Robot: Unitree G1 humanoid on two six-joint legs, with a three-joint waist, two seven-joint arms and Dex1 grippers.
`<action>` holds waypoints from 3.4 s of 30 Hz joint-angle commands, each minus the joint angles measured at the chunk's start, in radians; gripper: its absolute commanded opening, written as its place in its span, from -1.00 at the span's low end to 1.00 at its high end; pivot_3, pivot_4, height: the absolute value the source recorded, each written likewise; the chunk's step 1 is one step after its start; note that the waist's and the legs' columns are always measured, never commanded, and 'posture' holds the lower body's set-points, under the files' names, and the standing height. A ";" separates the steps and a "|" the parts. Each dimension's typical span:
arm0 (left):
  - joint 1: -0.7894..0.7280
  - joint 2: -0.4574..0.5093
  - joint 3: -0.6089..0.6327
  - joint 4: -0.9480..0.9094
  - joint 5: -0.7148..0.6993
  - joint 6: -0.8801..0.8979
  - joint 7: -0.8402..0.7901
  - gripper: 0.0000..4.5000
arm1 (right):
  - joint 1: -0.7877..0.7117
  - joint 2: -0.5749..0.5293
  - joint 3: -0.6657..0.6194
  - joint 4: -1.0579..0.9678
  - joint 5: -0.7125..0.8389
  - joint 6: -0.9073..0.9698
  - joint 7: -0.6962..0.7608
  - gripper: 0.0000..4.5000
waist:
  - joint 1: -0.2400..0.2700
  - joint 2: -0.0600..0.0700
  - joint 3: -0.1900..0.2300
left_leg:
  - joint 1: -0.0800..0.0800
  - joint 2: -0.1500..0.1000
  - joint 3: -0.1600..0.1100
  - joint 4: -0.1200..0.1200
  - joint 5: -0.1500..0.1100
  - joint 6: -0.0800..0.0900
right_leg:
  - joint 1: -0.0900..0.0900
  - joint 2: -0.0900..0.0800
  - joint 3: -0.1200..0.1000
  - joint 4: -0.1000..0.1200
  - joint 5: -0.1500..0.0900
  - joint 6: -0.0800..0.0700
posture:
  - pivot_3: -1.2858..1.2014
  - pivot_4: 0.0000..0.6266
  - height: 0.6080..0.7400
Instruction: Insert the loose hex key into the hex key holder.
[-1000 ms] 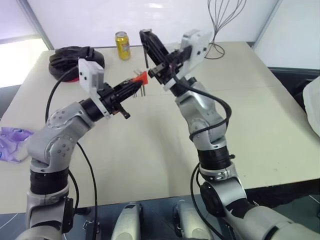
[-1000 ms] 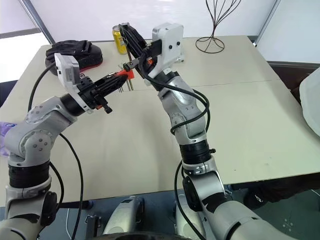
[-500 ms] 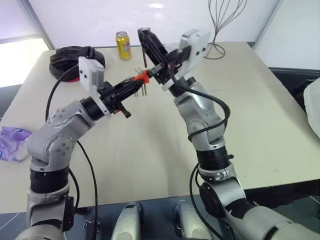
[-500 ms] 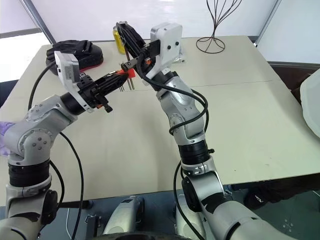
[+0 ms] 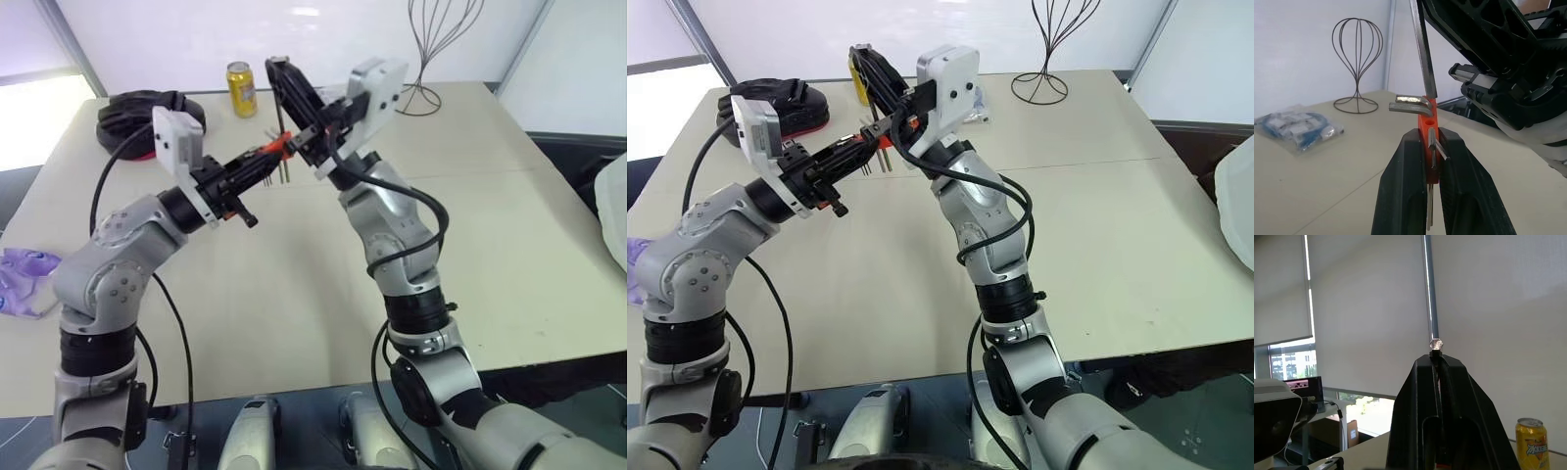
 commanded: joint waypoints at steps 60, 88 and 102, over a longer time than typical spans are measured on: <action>-0.034 0.007 0.029 -0.016 -0.037 0.010 0.016 -1.00 | -0.036 -0.010 -0.013 -0.055 0.009 -0.012 -0.006 -0.98 | 0.000 0.000 0.000 | -0.001 0.000 0.000 0.000 0.000 0.000 | -0.001 0.000 0.000 -0.001 0.000 0.000 | 0.03 -0.52 1.00; -0.036 0.010 0.032 -0.030 -0.058 0.013 0.019 -1.00 | -0.014 -0.014 0.001 -0.041 -0.017 -0.030 -0.004 -0.98 | 0.000 0.000 0.000 | -0.002 0.000 0.000 0.000 0.000 0.000 | -0.001 0.000 0.000 -0.001 0.000 0.000 | 0.03 -0.52 1.00; -0.045 0.005 0.048 -0.028 -0.091 0.018 0.036 -1.00 | 0.000 -0.017 0.002 -0.031 -0.030 -0.038 0.000 -0.98 | 0.000 0.000 0.000 | -0.002 0.000 0.000 0.000 0.000 0.000 | -0.001 0.000 0.000 -0.001 0.000 0.000 | 0.03 -0.52 1.00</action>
